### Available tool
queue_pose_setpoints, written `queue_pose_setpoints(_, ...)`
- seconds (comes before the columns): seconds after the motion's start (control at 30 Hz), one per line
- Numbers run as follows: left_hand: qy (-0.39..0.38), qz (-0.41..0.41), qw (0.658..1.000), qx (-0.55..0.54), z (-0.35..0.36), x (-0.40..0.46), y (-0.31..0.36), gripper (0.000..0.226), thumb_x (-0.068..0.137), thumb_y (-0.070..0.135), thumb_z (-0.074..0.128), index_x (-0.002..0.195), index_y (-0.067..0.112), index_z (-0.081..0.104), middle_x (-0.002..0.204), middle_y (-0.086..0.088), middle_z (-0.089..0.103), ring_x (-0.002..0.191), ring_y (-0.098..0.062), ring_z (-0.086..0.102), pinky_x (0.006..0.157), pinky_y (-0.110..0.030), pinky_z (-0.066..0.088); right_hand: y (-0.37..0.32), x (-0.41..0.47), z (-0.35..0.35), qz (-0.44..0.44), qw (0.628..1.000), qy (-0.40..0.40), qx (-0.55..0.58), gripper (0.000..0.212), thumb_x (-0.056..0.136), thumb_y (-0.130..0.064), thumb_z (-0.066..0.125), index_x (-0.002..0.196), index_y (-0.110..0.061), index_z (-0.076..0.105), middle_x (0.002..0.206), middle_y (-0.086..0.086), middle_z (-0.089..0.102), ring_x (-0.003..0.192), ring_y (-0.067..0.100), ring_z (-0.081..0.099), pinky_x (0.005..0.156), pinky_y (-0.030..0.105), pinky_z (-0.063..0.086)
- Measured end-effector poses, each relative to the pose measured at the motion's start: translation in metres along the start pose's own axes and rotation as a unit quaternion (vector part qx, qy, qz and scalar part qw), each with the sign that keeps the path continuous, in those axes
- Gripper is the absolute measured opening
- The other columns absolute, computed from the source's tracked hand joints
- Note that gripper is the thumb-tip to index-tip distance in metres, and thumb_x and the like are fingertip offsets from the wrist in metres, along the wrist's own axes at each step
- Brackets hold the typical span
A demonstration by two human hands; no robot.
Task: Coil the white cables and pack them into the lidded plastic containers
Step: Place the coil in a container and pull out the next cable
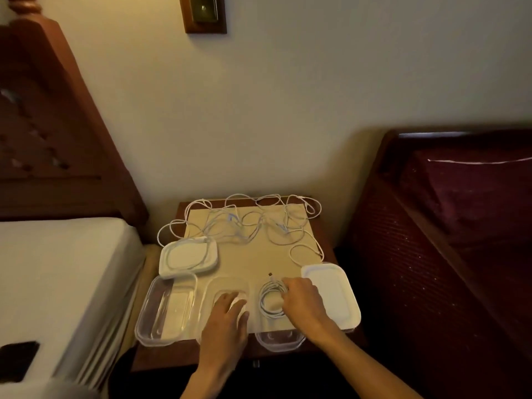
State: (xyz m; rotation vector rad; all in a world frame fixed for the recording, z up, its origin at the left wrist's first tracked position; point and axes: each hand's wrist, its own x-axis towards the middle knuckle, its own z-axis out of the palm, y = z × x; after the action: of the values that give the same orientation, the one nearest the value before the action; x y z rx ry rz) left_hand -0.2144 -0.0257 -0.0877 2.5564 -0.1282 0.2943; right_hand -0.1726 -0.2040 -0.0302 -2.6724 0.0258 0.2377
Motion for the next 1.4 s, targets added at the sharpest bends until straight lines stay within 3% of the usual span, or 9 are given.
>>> queue_pose_setpoints(0.07,-0.006,-0.013,1.000,-0.004,0.003,-0.003,0.000,0.021,0.088,0.019,0.067,0.108,0.017,0.070,0.124,-0.003,0.060,0.119,-0.023,0.055,0.090,-0.036,0.051,-0.003,-0.001,0.005,0.004,1.000,-0.006,-0.025,0.029,0.096,-0.016,0.051,0.123,-0.017,0.060,0.121,0.006,0.064,0.105,0.027,0.062,0.082,0.033,0.048)
queue_pose_setpoints(0.13,-0.001,-0.009,1.000,-0.008,0.006,-0.005,-0.002,0.019,0.087,0.017,0.069,0.106,0.016,0.071,0.122,-0.005,0.063,0.117,-0.025,0.057,0.090,-0.037,0.052,-0.006,-0.001,0.010,0.015,0.999,-0.016,-0.043,0.029,0.097,-0.016,0.051,0.125,-0.016,0.057,0.125,0.006,0.061,0.108,0.025,0.061,0.089,0.033,0.049)
queue_pose_setpoints(0.4,0.015,-0.007,1.000,-0.009,0.010,-0.009,0.001,0.017,0.089,0.023,0.067,0.104,0.018,0.072,0.113,0.001,0.067,0.111,-0.018,0.060,0.089,-0.031,0.051,-0.013,0.000,0.019,0.001,0.996,-0.029,-0.089,0.030,0.102,-0.010,0.042,0.131,-0.009,0.051,0.131,0.010,0.055,0.113,0.025,0.058,0.092,0.029,0.046)
queue_pose_setpoints(0.57,0.019,-0.005,1.000,-0.021,0.010,-0.011,0.000,0.015,0.089,0.022,0.067,0.103,0.019,0.072,0.106,0.007,0.068,0.106,-0.011,0.058,0.088,-0.017,0.042,-0.013,0.001,0.021,-0.002,0.995,-0.029,-0.097,0.031,0.104,-0.013,0.039,0.132,-0.008,0.052,0.131,0.011,0.055,0.115,0.023,0.059,0.093,0.026,0.046)
queue_pose_setpoints(0.87,-0.001,-0.005,0.999,-0.038,0.008,-0.009,-0.001,0.013,0.093,0.026,0.062,0.102,0.021,0.070,0.103,0.012,0.066,0.104,-0.008,0.055,0.085,-0.014,0.039,-0.013,0.003,0.022,-0.014,0.992,-0.026,-0.121,0.030,0.101,-0.012,0.048,0.129,-0.008,0.057,0.124,0.011,0.063,0.108,0.023,0.064,0.088,0.027,0.049)
queue_pose_setpoints(1.03,0.018,-0.003,0.999,-0.045,0.003,0.005,-0.002,0.010,0.090,0.028,0.065,0.095,0.023,0.072,0.098,0.013,0.067,0.097,-0.007,0.059,0.076,-0.021,0.049,-0.016,0.004,0.011,-0.029,0.993,-0.012,-0.114,0.026,0.097,-0.010,0.054,0.123,-0.008,0.059,0.123,0.011,0.061,0.109,0.024,0.061,0.088,0.028,0.048)
queue_pose_setpoints(1.13,0.048,0.022,0.998,-0.043,-0.009,0.033,0.005,0.008,0.089,0.025,0.064,0.089,0.023,0.071,0.090,0.014,0.068,0.090,-0.008,0.059,0.072,-0.024,0.051,-0.019,0.016,-0.009,-0.024,0.996,0.024,-0.085,0.021,0.097,-0.015,0.051,0.113,-0.009,0.064,0.115,0.010,0.065,0.103,0.027,0.063,0.080,0.031,0.048)
queue_pose_setpoints(1.33,0.062,0.031,0.997,-0.031,-0.028,0.137,0.019,0.011,0.090,0.024,0.064,0.094,0.021,0.074,0.093,0.007,0.073,0.084,-0.014,0.063,0.070,-0.025,0.044,-0.011,0.097,-0.042,0.000,0.993,0.114,0.039,0.022,0.090,-0.024,0.054,0.083,-0.017,0.075,0.081,-0.001,0.072,0.074,0.017,0.066,0.068,0.039,0.059)
queue_pose_setpoints(1.4,0.037,0.021,0.999,-0.029,-0.024,0.174,0.020,0.015,0.091,0.025,0.061,0.098,0.022,0.074,0.099,0.007,0.073,0.082,-0.014,0.064,0.072,-0.027,0.048,-0.007,0.129,-0.047,0.008,0.987,0.127,0.102,0.021,0.093,-0.026,0.058,0.087,-0.017,0.076,0.084,-0.001,0.073,0.078,0.017,0.067,0.071,0.041,0.059)
